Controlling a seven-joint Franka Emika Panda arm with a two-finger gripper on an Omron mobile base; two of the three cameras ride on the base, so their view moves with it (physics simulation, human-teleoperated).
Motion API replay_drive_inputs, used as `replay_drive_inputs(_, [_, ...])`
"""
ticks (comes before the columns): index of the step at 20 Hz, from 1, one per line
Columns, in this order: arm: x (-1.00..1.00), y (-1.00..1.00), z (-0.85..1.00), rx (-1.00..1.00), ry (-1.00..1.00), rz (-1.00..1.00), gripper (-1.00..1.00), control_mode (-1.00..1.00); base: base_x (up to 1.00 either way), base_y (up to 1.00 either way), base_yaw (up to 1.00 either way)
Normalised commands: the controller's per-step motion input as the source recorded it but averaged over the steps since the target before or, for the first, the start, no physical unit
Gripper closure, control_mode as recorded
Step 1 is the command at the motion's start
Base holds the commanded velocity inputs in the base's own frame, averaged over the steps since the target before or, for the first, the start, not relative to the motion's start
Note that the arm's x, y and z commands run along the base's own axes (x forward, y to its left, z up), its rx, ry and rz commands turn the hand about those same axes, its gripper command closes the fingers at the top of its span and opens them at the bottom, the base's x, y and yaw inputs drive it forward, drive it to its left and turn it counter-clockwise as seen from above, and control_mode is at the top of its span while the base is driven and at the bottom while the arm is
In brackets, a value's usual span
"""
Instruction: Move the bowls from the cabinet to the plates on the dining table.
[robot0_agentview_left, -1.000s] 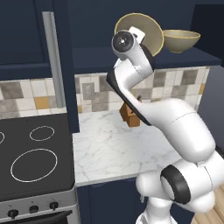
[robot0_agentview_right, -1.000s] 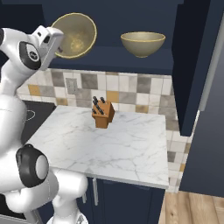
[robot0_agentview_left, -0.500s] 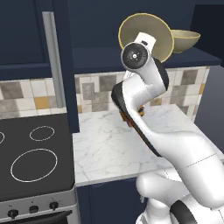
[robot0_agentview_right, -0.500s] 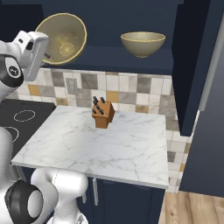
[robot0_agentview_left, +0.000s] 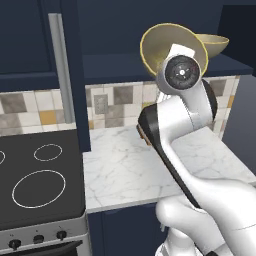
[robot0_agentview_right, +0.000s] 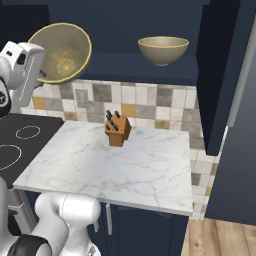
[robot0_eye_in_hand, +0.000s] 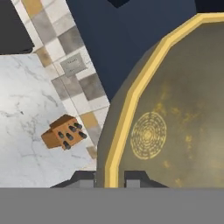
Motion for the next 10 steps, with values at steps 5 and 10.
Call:
replay_drive_inputs(5, [-0.62,-0.05,0.00,-0.06,0.20,0.05,1.00,-1.00,0.00,0.00,0.00])
replay_drive_inputs(10, [-0.40,-0.13,0.00,-0.05,0.28,0.01,1.00,-1.00,0.00,0.00,0.00])
